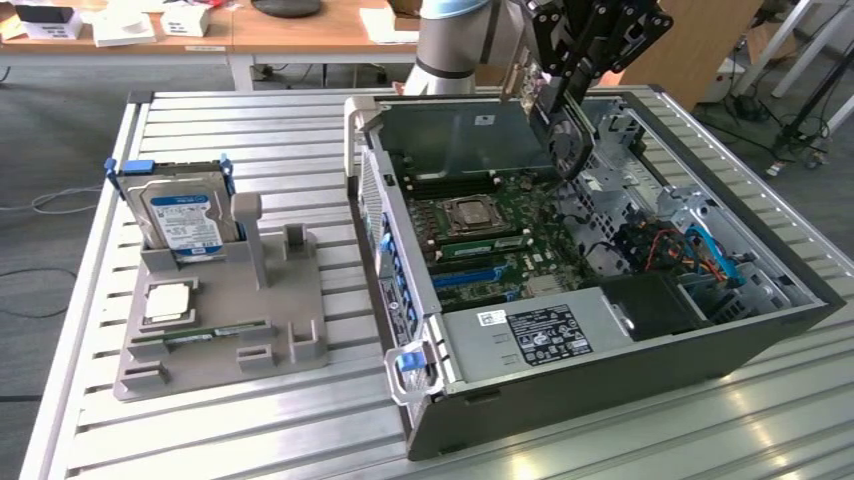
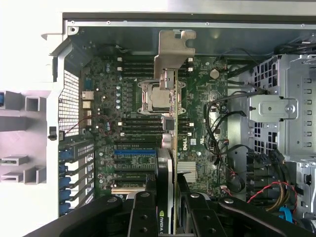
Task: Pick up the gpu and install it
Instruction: 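Insert the gpu into the slot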
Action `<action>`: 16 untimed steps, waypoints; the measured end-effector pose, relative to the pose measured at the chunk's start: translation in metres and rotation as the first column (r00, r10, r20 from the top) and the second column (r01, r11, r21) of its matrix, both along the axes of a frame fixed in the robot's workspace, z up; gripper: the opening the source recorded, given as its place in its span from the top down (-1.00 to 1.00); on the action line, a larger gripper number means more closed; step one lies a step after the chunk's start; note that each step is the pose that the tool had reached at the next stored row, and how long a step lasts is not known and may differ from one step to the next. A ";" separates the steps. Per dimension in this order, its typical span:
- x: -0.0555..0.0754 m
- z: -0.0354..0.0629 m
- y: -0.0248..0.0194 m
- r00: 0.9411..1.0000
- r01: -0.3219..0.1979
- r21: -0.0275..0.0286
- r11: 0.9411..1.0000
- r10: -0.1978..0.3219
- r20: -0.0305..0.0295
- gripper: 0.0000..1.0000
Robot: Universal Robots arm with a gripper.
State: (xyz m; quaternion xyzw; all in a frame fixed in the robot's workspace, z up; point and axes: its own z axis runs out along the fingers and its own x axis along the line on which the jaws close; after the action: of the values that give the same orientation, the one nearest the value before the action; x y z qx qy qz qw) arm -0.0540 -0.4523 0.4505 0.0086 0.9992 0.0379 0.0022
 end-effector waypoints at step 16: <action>0.000 -0.0095 0.0000 1.000 0.000 0.000 1.000 0.000 0.000 0.46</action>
State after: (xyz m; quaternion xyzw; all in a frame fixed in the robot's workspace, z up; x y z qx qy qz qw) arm -0.0540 -0.4523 0.4409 0.0086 0.9992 0.0380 0.0022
